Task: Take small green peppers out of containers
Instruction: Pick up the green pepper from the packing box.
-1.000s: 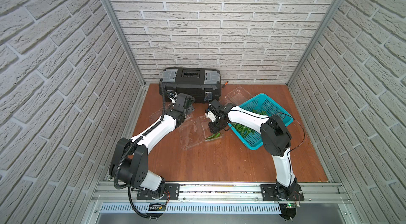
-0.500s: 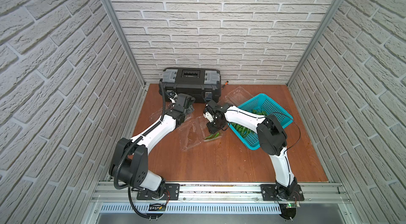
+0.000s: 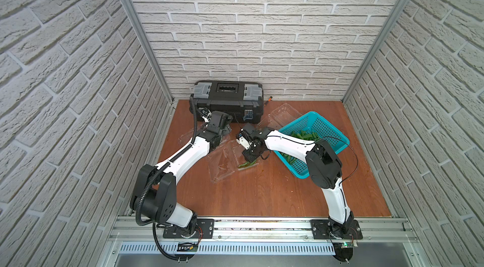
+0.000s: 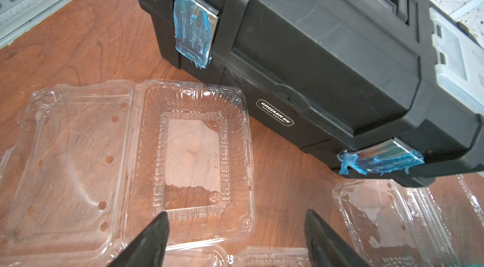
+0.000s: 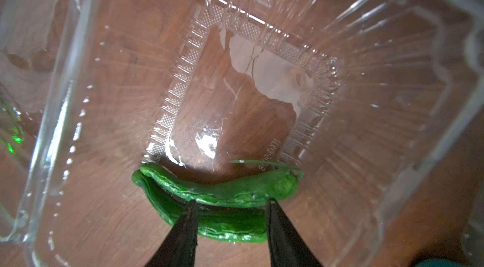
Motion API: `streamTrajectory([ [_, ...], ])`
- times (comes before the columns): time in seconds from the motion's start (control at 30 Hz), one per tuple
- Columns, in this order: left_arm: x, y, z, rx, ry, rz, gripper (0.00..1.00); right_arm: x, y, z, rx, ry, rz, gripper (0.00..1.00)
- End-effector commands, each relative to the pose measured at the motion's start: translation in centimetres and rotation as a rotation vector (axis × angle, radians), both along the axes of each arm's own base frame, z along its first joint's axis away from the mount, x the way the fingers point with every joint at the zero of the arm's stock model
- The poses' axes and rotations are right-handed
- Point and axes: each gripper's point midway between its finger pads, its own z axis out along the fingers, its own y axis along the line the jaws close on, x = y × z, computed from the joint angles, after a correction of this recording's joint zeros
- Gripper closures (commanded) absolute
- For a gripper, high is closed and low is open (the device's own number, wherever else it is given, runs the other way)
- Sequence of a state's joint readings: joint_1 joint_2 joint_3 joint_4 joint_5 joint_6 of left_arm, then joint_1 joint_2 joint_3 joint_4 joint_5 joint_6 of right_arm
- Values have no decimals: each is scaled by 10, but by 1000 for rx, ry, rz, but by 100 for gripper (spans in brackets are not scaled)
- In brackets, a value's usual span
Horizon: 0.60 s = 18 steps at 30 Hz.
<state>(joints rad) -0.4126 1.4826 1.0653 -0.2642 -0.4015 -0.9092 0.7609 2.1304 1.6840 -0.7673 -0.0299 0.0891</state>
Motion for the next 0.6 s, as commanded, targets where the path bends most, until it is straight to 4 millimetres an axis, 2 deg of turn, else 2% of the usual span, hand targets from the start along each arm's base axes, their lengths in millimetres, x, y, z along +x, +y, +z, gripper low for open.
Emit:
streamTrajectory([
  [0.0,6,3,7,21,-16,9,19,-2,-6,7,-10,-8,-5,56],
  [0.37,-1,8,8,41,-13,13,19,-1,-1,-11,-38,51,-19,55],
  [0.57,-1,7,4,36,-3,16,18,6,13,-14,2,43,-18,56],
])
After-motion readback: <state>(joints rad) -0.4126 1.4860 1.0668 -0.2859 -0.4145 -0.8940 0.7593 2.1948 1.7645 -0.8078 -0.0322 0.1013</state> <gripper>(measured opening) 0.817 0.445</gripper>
